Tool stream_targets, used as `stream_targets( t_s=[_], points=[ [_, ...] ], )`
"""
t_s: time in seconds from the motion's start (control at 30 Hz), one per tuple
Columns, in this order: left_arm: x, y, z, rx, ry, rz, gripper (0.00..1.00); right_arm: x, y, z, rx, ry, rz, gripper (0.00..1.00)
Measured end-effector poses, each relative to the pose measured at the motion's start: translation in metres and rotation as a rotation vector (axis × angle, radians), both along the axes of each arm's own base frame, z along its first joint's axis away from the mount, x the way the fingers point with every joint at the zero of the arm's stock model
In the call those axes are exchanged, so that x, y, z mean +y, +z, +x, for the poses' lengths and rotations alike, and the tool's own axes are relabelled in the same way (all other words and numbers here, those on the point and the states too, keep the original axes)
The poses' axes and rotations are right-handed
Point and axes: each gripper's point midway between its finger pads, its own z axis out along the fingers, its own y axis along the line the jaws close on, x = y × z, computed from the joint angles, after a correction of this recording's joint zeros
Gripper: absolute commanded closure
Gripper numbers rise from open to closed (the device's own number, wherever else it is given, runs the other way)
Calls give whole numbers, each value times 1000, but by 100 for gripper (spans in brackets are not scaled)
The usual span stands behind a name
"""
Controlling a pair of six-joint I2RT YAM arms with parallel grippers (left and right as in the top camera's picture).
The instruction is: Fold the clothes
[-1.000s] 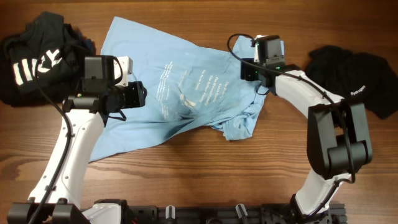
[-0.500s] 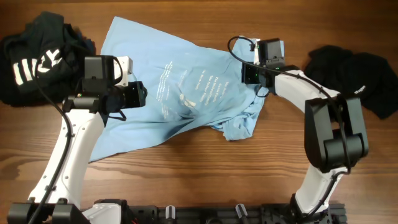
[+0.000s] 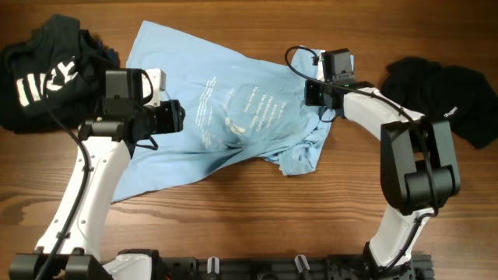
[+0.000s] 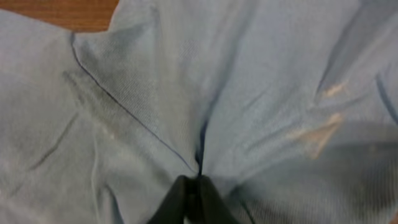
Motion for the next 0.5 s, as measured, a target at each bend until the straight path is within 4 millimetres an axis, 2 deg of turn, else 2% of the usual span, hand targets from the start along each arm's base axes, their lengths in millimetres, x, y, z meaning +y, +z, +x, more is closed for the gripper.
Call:
stream_targets(
  t_s=[0.1, 0.2, 0.4, 0.5],
  points=[
    [0, 0, 0, 0, 1, 1, 39, 0, 3, -1, 17, -2, -2, 94],
    [1, 0, 0, 0, 2, 3, 39, -1, 15, 0, 17, -5, -6, 94],
    [1, 0, 0, 0, 2, 3, 38, -3, 70, 14, -59, -21, -15, 96],
    [1, 0, 0, 0, 2, 3, 38, -5, 87, 12, -70, -26, -20, 96]
  ],
)
